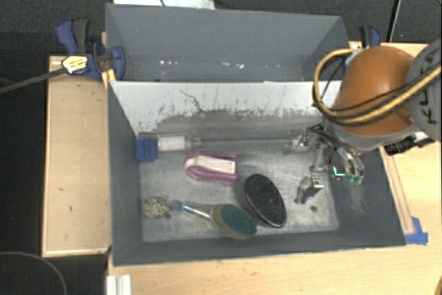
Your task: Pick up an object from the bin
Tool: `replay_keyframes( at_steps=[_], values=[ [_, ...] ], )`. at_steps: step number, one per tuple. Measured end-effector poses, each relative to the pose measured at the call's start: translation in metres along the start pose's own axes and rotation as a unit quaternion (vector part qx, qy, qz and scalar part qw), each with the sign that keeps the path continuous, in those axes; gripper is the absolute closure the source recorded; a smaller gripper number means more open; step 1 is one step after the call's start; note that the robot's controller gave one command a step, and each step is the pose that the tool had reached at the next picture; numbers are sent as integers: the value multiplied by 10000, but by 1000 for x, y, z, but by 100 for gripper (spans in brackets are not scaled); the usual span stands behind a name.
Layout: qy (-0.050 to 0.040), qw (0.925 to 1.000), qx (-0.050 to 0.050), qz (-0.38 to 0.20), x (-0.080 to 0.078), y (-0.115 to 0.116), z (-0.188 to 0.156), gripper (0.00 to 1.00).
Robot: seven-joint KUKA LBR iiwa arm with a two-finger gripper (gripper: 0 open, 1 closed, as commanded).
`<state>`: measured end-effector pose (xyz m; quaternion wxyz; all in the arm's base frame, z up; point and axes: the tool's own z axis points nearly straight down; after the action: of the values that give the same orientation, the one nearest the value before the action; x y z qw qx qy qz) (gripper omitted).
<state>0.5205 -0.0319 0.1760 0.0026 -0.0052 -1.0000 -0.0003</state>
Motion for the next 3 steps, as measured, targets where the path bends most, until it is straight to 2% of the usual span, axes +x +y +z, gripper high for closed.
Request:
replay_keyframes(
  at_steps=[1, 2, 3],
  values=[
    [-49, 9880, 35, -1541, -26, 55, 80, 0],
    [-41, 9436, -3, -3312, 22, 127, 87, 0],
    [-5, 8802, 18, -4746, 40, 68, 77, 0]
  ],
)
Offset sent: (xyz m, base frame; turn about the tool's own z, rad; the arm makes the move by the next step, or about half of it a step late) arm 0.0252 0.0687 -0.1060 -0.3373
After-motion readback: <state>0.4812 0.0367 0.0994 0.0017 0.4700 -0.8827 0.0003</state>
